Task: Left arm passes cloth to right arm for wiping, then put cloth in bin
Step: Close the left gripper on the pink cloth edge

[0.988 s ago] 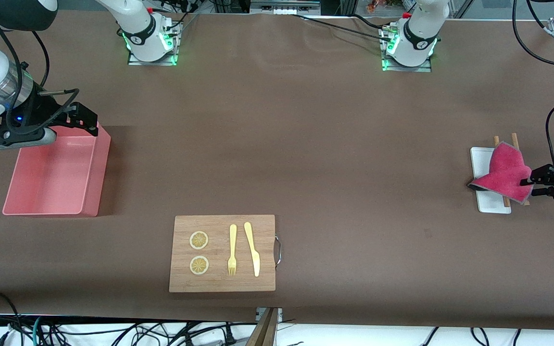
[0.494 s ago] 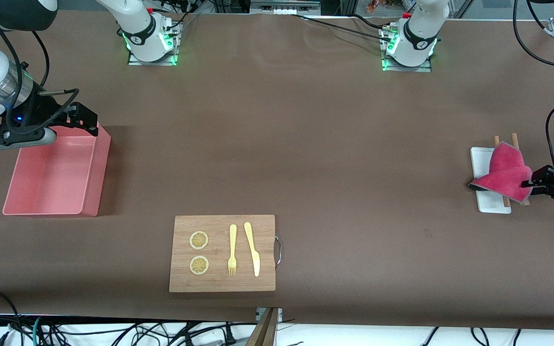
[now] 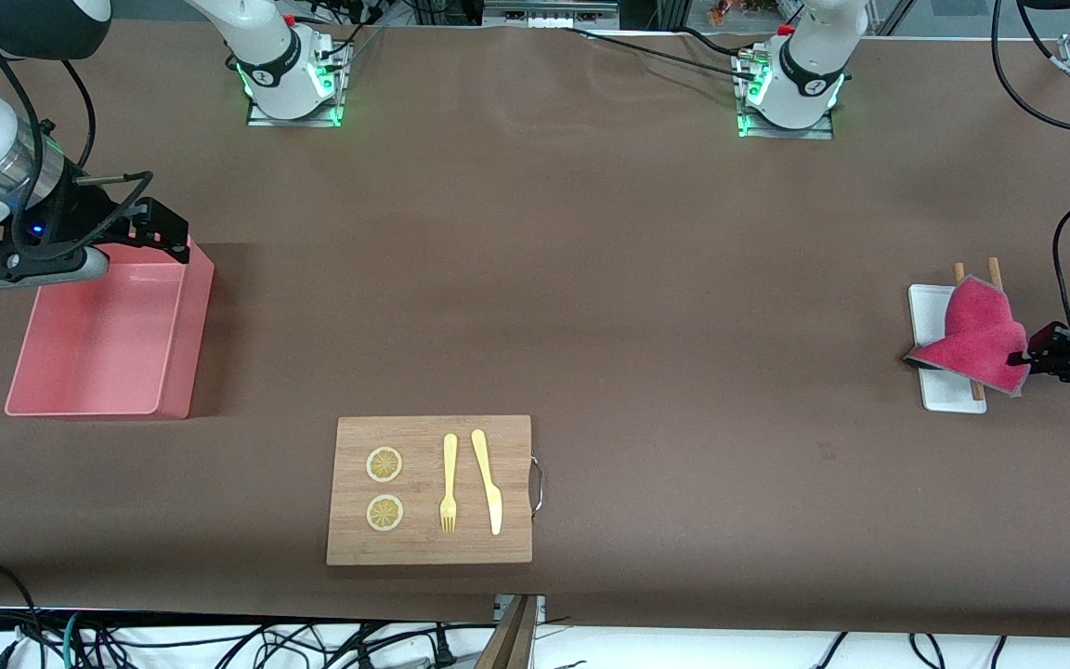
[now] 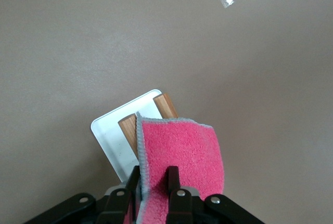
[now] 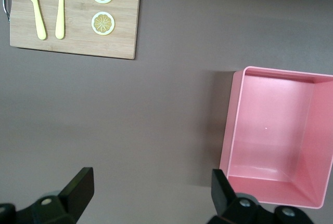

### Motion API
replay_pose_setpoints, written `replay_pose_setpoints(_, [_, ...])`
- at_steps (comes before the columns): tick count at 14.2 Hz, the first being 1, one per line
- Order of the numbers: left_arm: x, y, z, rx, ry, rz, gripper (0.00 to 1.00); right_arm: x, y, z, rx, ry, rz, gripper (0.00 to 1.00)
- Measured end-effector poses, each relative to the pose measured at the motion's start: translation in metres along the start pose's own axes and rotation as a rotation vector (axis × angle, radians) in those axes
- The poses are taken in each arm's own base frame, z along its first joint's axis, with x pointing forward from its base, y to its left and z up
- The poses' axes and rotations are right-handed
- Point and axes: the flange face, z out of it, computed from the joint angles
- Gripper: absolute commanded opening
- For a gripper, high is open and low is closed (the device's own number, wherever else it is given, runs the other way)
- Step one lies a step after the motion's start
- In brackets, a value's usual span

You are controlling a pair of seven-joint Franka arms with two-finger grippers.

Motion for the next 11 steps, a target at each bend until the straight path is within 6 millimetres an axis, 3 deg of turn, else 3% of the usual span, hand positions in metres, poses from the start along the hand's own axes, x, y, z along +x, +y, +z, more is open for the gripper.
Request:
replay_pose_setpoints(3, [0.0, 0.0, 0.0, 0.0, 0.0, 0.0, 0.23, 0.0, 0.0, 0.0, 0.0, 0.0, 0.0, 1.0])
replay_pose_setpoints(6, [0.0, 0.0, -0.001, 0.001, 0.001, 0.0, 0.0, 0.0, 0.0, 0.0, 0.0, 0.0, 0.0, 1.0])
replay_pose_setpoints(11, [0.003, 0.002, -0.016, 0.021, 0.013, 0.007, 0.0, 0.0, 0.0, 0.0, 0.0, 0.0, 0.001, 1.0])
